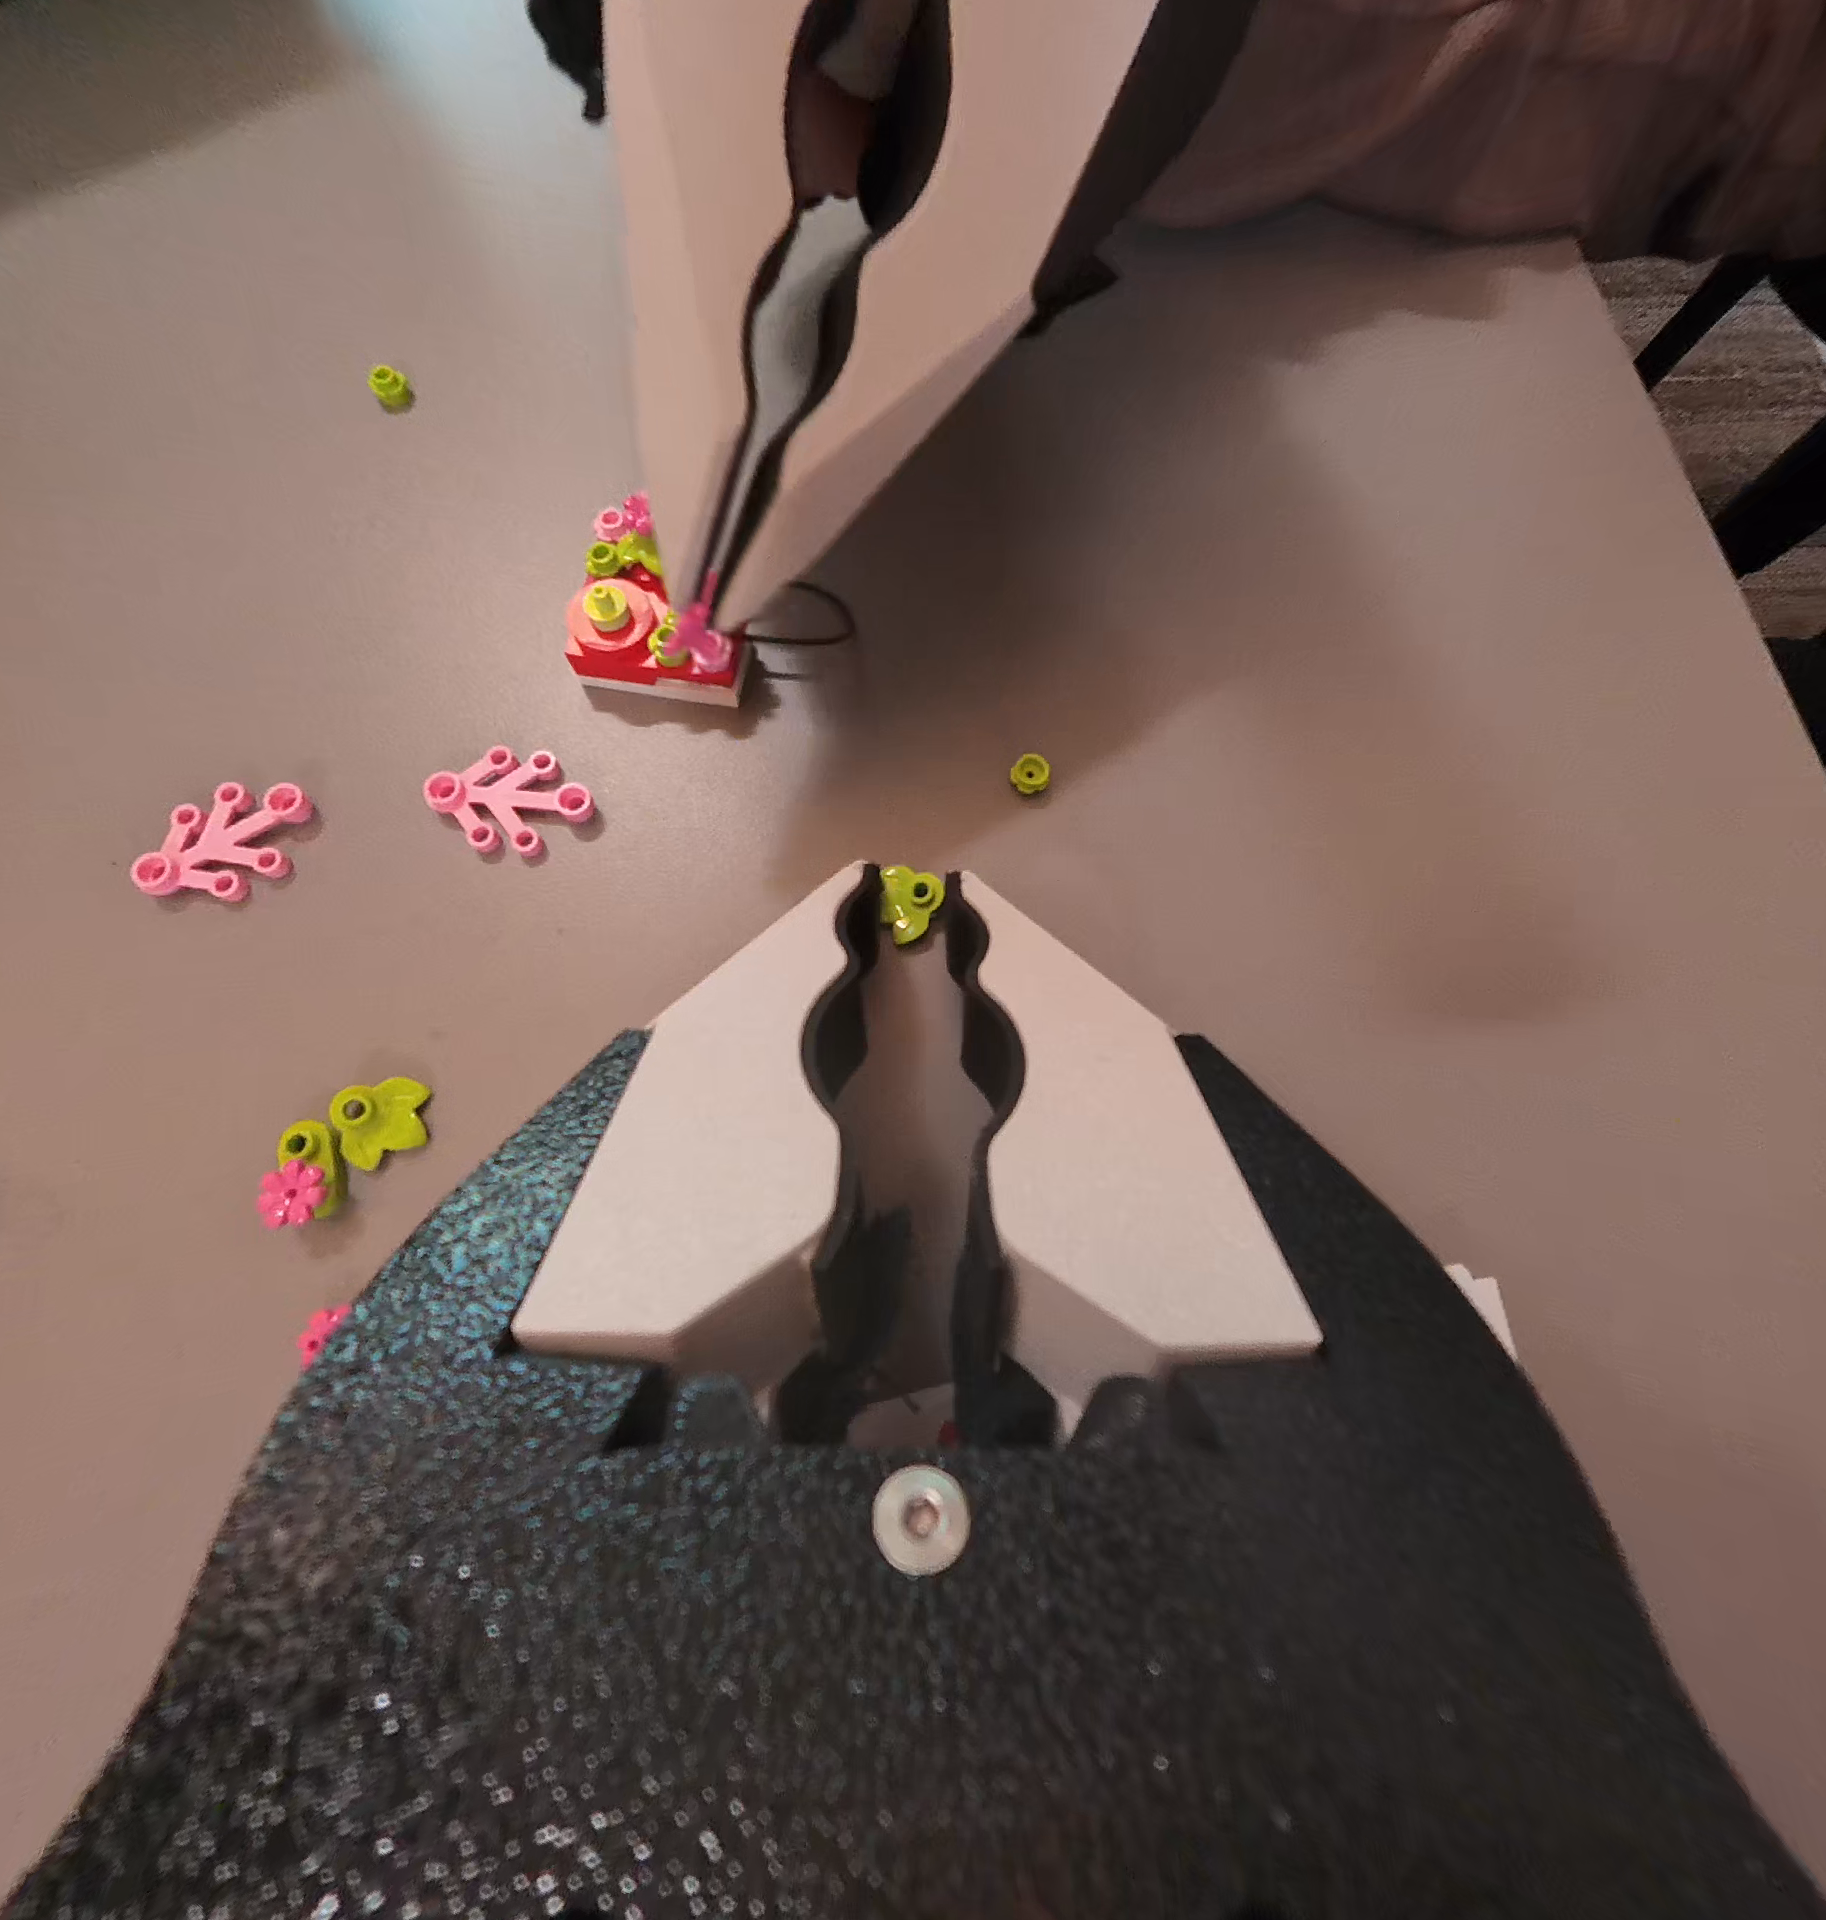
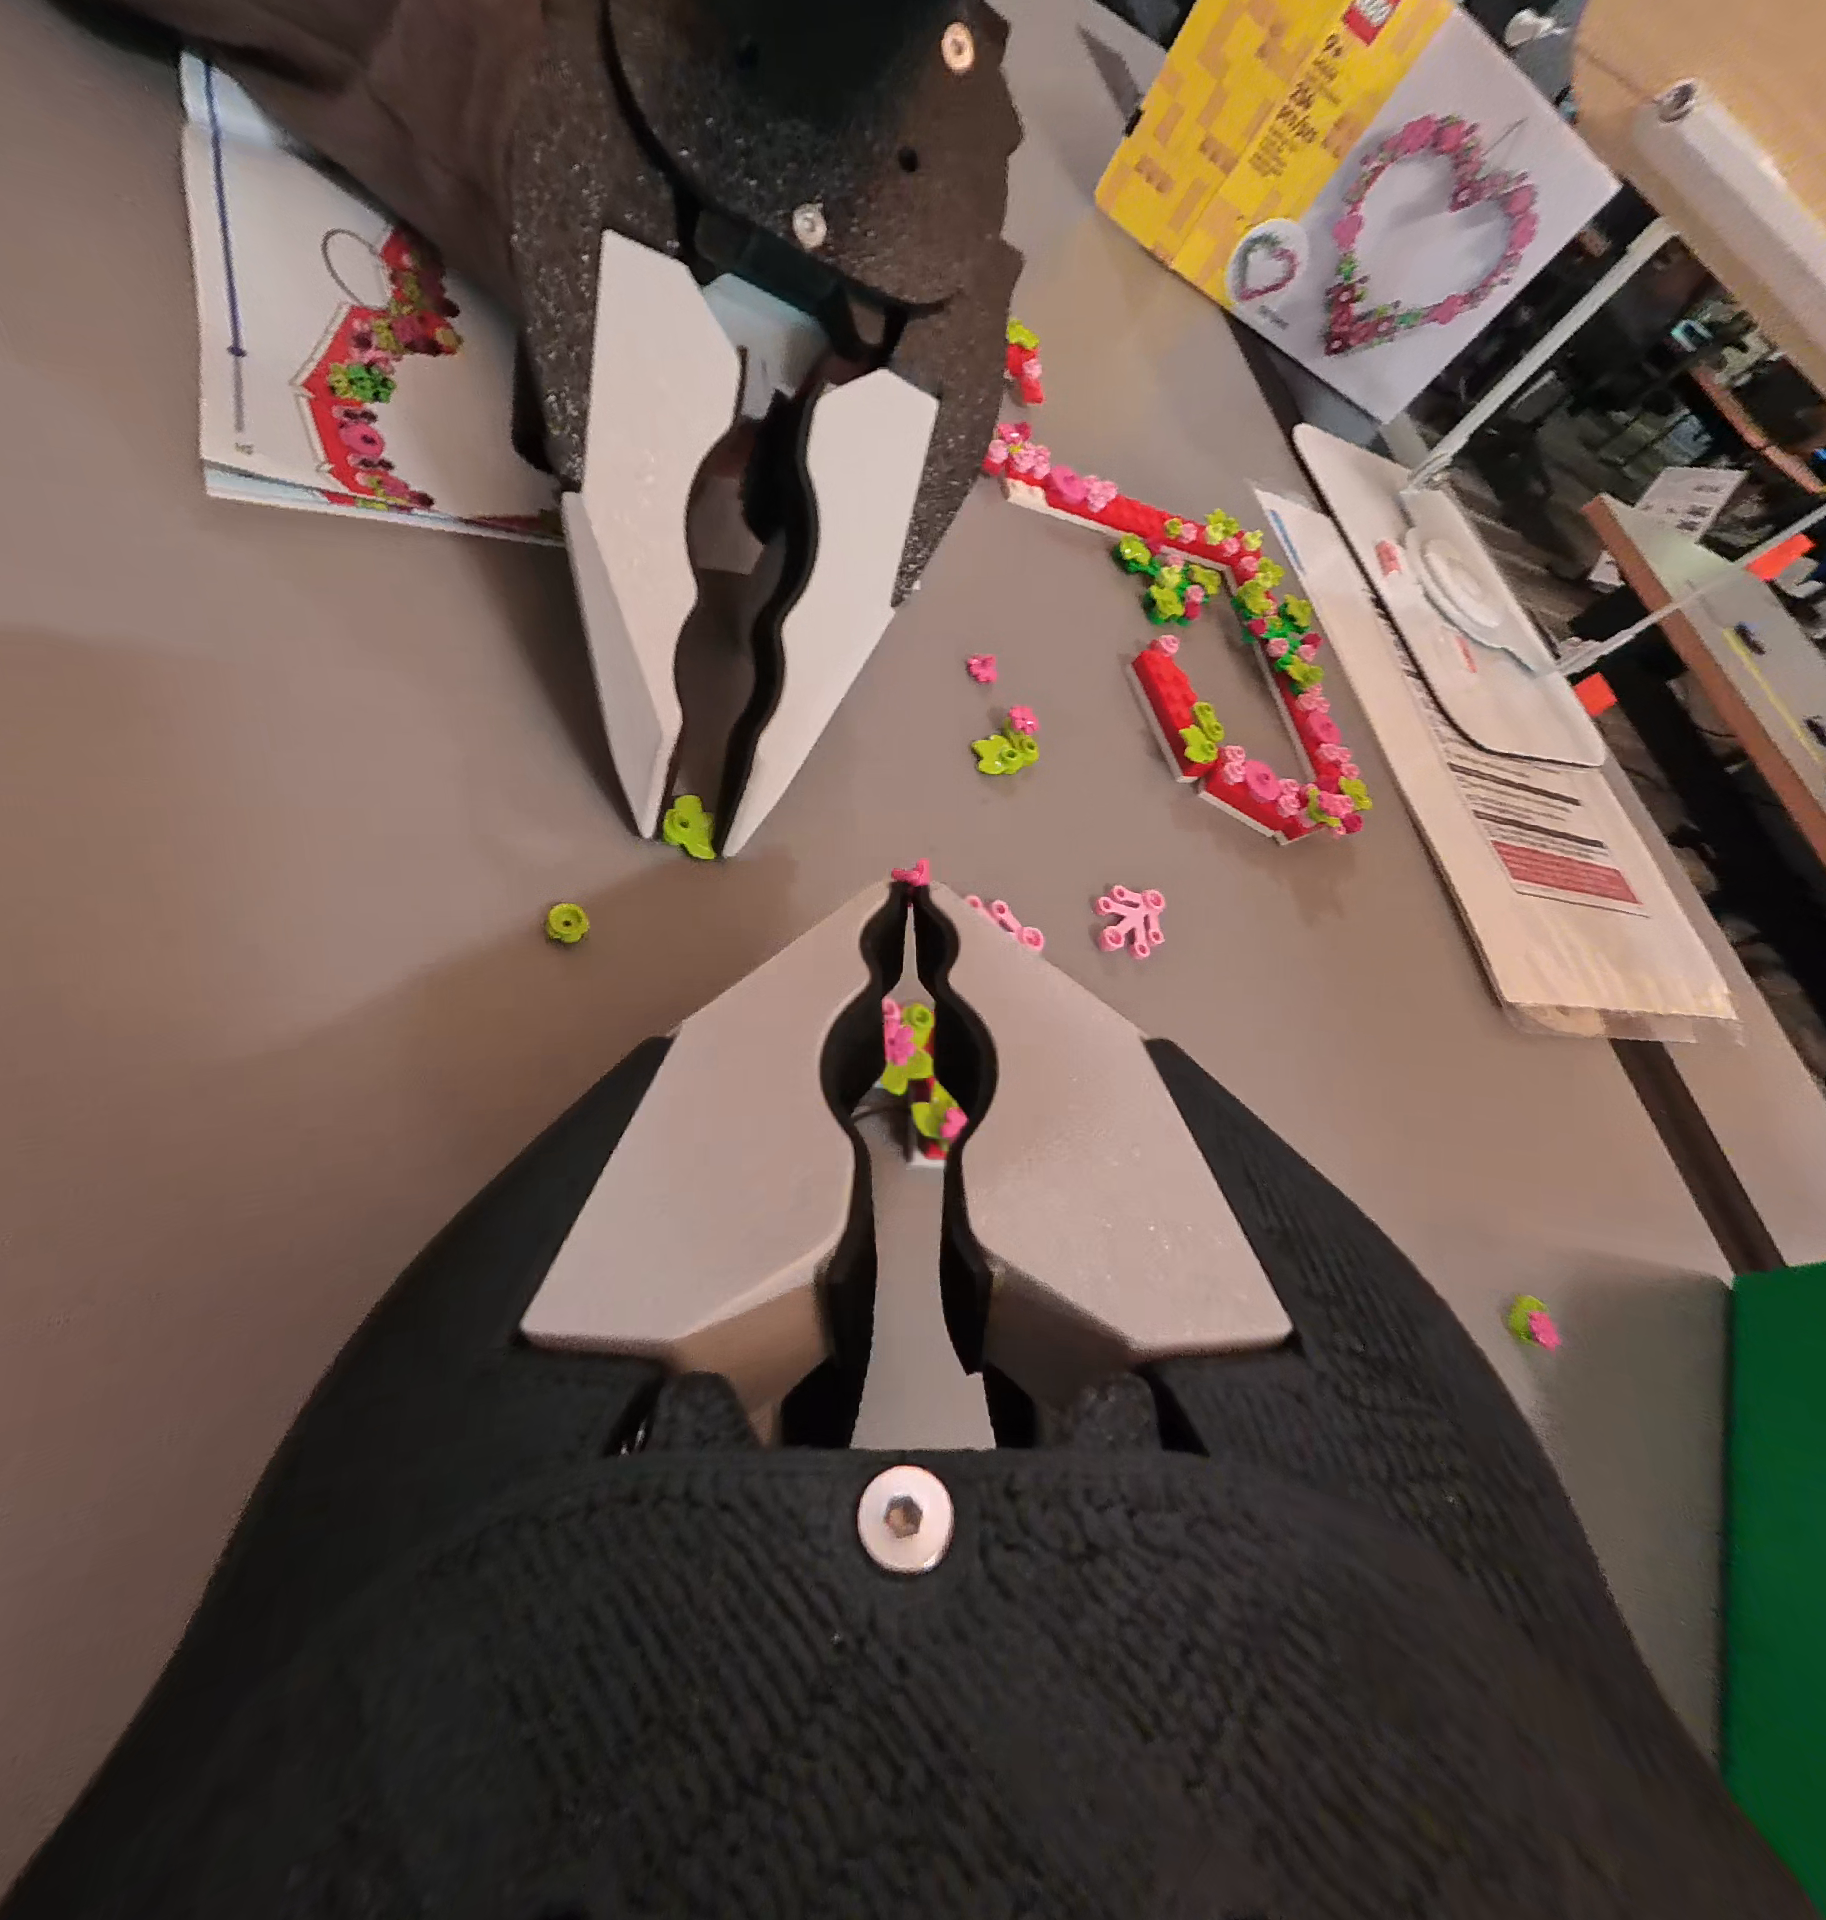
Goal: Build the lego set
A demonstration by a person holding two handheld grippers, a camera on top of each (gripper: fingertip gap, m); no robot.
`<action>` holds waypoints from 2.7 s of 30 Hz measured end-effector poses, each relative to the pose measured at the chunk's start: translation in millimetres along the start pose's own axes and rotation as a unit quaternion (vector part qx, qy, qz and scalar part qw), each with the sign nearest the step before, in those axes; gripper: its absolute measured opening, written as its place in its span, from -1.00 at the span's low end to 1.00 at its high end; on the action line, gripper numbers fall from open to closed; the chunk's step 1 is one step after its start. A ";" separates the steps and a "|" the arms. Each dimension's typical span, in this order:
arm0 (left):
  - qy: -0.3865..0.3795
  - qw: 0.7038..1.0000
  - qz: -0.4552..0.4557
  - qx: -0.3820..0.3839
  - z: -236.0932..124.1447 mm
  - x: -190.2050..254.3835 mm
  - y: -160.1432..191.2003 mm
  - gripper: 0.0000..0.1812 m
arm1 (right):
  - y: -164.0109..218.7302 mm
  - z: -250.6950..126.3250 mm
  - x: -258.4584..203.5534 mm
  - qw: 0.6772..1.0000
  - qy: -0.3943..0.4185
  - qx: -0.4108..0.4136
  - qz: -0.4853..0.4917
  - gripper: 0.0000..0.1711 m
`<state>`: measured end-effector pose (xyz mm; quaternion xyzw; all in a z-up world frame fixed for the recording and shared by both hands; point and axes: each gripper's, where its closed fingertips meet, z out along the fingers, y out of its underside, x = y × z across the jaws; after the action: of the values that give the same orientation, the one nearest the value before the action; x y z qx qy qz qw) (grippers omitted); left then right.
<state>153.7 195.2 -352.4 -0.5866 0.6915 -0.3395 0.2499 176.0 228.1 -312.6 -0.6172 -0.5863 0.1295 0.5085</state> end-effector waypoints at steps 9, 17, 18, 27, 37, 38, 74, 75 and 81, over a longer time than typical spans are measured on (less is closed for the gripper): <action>0.007 1.000 0.001 -0.002 -5.4 4.0 3.4 -0.71 | -3.2 -7.4 17.0 0.999 0.044 0.017 0.010 -1.00; 0.004 1.000 -0.008 -0.005 -7.2 2.4 4.9 -0.72 | -2.4 -7.9 20.1 0.998 0.051 0.020 0.016 -1.00; -0.001 1.000 -0.005 -0.006 -7.0 1.3 5.0 -0.75 | -2.6 -8.6 21.5 0.998 0.054 0.022 0.017 -1.00; -0.011 1.000 0.008 -0.005 -6.7 -1.2 5.8 -0.85 | -4.0 -11.4 25.6 0.997 0.061 0.032 0.028 -1.00; -0.009 1.000 0.010 -0.003 -6.8 -0.8 5.8 -0.88 | -3.9 -8.4 20.7 0.998 0.050 0.031 0.025 -1.00; -0.009 1.000 0.011 -0.003 -6.8 -0.8 5.8 -0.88 | -4.0 -8.1 19.8 0.998 0.048 0.031 0.025 -1.00; 0.020 1.000 0.001 -0.008 -6.6 8.2 3.2 -0.89 | -4.7 18.7 -53.0 0.963 -0.023 -0.041 -0.267 -1.00; 0.020 1.000 0.001 -0.010 -6.4 8.3 3.6 -0.89 | -3.7 18.9 -53.4 0.960 -0.023 -0.047 -0.275 -1.00; 0.023 1.000 0.001 -0.013 -5.8 9.3 4.7 -0.89 | -4.5 20.0 -56.9 0.953 -0.022 -0.053 -0.298 -1.00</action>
<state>144.6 187.5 -351.7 -0.5813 0.7021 -0.3433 0.2264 142.4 188.0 -343.0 -0.4375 -0.7605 -0.0460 0.4776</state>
